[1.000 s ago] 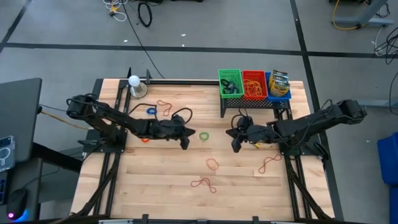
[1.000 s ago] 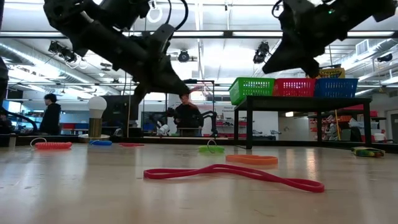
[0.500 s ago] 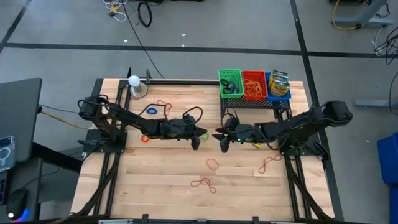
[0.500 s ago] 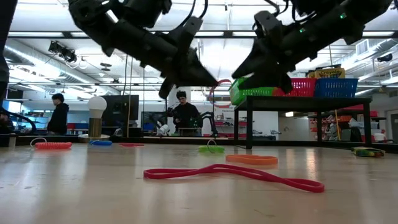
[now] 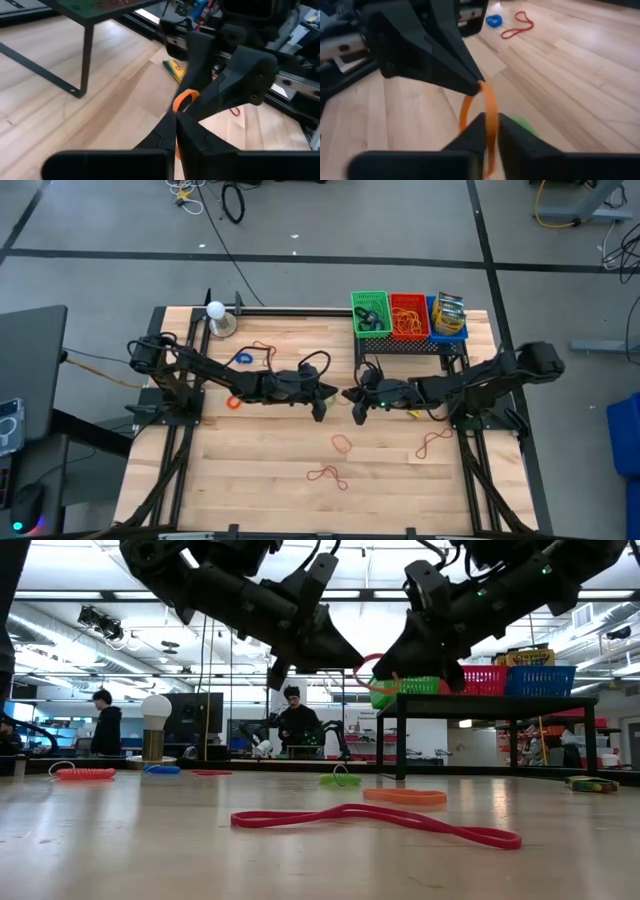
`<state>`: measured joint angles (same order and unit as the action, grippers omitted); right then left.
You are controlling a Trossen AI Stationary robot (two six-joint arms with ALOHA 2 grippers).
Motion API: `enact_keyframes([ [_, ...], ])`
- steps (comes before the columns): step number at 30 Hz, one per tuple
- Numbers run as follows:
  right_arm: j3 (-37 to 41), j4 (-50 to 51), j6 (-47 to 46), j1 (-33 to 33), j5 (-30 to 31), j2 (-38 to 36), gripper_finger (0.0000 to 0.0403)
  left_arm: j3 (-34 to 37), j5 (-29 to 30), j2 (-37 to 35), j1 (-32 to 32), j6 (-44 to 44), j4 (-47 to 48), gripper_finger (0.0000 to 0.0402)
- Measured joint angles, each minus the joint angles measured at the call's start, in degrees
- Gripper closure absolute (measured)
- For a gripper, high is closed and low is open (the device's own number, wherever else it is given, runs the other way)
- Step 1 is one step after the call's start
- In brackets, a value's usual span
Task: Pick & Place Office Desk Supplies
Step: Put the orange rubber band into the red bin
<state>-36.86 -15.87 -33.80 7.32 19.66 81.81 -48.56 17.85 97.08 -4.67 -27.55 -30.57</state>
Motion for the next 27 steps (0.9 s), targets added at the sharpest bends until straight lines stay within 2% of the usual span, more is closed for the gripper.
enact_keyframes([
  [2, 0.0, 0.0, 0.2, 0.4, 0.6, -0.7, 0.0381, 0.0, 0.2, 0.0, -0.2, 0.1, 0.0, 0.0377],
  [4, 0.0, 0.9, 0.3, 1.2, 2.8, -1.9, 0.0395, 0.0, 0.0, 0.0, -0.3, 0.2, 0.3, 0.0362],
  [8, 0.0, 4.1, 1.6, 1.9, 3.8, -5.6, 0.0389, 0.0, -3.5, -2.2, 0.2, 2.6, 3.9, 0.0330],
  [11, 0.0, 9.7, 1.7, 1.9, 4.9, -9.7, 0.0398, 0.0, -5.5, -6.5, 1.8, 4.2, 8.8, 0.0309],
  [14, 0.0, 15.3, 2.8, 1.9, 6.1, -15.3, 0.0396, 0.0, -10.1, -10.9, 3.9, 8.4, 11.0, 0.0301],
  [17, -3.2, 24.3, 4.5, 1.6, 7.7, -21.0, 0.0396, 2.3, -11.0, -13.5, 5.4, 9.7, 6.0, 0.0312],
  [20, -9.3, 38.4, 5.4, -0.4, 11.3, -24.0, 0.0399, 6.6, -12.3, -13.5, 7.2, 8.1, -1.0, 0.0341],
  [24, -18.8, 53.3, 8.9, -7.4, 13.6, -24.1, 0.0399, 11.9, -10.8, -12.4, 8.4, 6.5, -10.2, 0.0388],
  [27, -23.2, 57.9, 13.9, -15.4, 15.4, -23.3, 0.0399, 13.9, -7.5, -12.4, 8.5, 5.9, -11.2, 0.0394],
])
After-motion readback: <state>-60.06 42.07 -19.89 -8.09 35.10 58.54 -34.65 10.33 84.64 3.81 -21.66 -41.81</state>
